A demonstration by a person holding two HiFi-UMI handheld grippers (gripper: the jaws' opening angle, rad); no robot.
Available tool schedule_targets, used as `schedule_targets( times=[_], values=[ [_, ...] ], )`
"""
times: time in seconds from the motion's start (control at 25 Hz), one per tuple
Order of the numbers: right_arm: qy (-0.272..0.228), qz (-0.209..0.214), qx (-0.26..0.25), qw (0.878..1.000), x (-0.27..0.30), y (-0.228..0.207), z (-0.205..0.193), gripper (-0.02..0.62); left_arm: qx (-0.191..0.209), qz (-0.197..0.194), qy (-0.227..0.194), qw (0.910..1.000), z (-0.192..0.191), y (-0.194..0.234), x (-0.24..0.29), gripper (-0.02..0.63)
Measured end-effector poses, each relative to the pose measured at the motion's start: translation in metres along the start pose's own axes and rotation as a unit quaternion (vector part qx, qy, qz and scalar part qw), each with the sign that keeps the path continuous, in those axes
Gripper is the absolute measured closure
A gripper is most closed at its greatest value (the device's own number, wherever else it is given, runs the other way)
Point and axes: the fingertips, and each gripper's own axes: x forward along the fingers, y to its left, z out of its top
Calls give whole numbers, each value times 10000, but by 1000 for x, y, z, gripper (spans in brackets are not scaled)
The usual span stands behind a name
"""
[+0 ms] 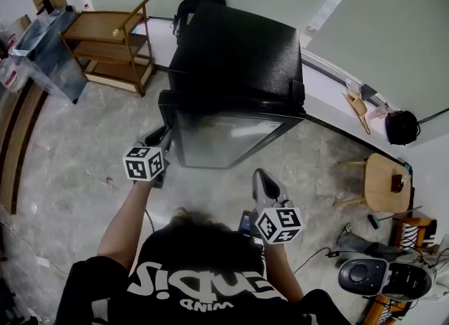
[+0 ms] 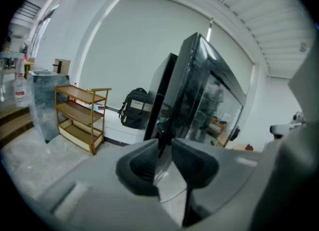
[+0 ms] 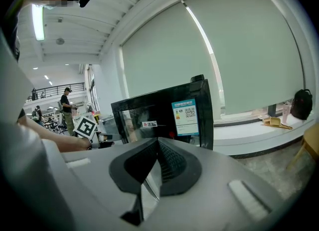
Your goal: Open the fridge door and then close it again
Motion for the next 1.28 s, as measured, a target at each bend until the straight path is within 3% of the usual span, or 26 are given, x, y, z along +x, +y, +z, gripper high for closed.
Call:
schedule_targets(
  times=[0.4, 1.0, 1.28],
  values=[
    [19, -47, 49, 10000, 0, -5, 0, 595, 123, -35, 33, 9999, 14, 9, 22, 526],
    [12, -161, 76, 9998, -6, -17, 0, 595, -161, 42, -76, 9998, 26, 18, 43, 537],
    [5, -173, 88, 9998, -12, -19, -1, 595, -61, 223, -51, 9997, 25, 16, 41, 546]
  ],
)
